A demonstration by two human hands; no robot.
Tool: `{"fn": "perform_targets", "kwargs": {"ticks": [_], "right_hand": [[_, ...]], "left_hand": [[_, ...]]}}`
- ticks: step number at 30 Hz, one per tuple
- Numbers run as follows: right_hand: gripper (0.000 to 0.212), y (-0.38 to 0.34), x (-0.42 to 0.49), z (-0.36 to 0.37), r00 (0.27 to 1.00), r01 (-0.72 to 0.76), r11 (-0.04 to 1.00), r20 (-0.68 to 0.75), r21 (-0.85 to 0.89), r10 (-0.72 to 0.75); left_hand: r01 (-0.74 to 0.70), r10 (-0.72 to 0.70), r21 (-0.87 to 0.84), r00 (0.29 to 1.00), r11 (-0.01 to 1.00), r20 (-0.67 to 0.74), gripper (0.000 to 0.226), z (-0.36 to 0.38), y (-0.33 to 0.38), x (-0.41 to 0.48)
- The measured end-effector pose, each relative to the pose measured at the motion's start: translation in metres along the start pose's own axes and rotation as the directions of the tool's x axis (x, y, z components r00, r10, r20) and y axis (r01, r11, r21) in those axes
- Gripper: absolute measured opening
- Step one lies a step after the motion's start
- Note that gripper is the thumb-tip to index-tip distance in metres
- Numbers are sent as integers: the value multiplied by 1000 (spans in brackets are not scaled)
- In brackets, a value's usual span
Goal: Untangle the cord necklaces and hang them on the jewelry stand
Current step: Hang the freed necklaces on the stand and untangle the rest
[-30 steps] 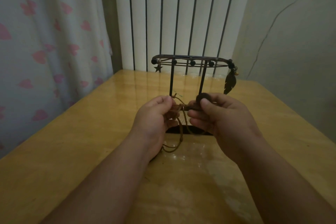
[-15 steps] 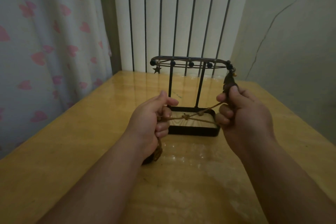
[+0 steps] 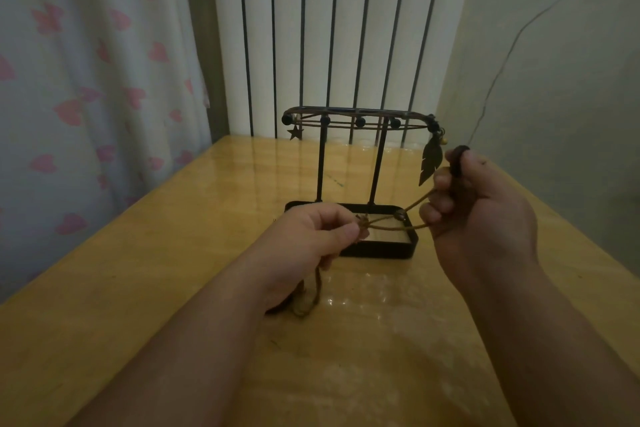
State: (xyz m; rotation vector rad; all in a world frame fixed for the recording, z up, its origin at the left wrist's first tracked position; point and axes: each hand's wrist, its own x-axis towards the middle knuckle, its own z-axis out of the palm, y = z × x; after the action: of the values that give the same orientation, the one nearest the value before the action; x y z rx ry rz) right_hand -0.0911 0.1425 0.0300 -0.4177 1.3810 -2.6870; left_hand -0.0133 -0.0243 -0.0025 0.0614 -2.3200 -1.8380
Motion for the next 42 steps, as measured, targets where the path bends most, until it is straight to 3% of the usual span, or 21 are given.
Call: {"fn": "perform_targets", "kwargs": {"ticks": [5, 9, 16, 22, 25, 27, 30, 33, 42], "right_hand": [[15, -1, -2, -1, 993, 80, 953, -54, -291, -100], [13, 0, -4, 3, 982, 100, 832, -81, -546, -171], [4, 3, 0, 0, 984, 36, 787, -118, -616, -137], [35, 8, 2, 1, 990, -85, 783, -139, -616, -2], [17, 10, 2, 0, 993, 46, 635, -34, -771, -113], [12, 8, -1, 2, 992, 118, 646, 57, -754, -116], [11, 6, -6, 8, 982, 135, 695, 191, -707, 3], [9, 8, -9, 10, 953, 192, 679, 301, -709, 44], [10, 12, -9, 11, 950, 235, 604, 310, -762, 22]], "left_hand": [[-126, 131, -217, 991, 968, 9, 11, -2, 0, 1], [-140, 164, -285, 985, 948, 61, 16, -2, -1, 1], [-151, 201, -352, 974, 924, 108, 10, -3, -2, 2], [-149, 178, -356, 983, 923, 50, 13, -1, 0, 2], [-134, 130, -328, 991, 935, -33, 11, 3, -2, 4], [-110, 87, -324, 993, 940, -84, 9, 6, -2, 6], [-82, 42, -342, 991, 936, -123, 8, 7, -2, 8], [-75, 36, -330, 992, 941, -122, 6, 6, -2, 7], [-93, 67, -277, 992, 956, -103, 7, 7, 0, 4]]}}
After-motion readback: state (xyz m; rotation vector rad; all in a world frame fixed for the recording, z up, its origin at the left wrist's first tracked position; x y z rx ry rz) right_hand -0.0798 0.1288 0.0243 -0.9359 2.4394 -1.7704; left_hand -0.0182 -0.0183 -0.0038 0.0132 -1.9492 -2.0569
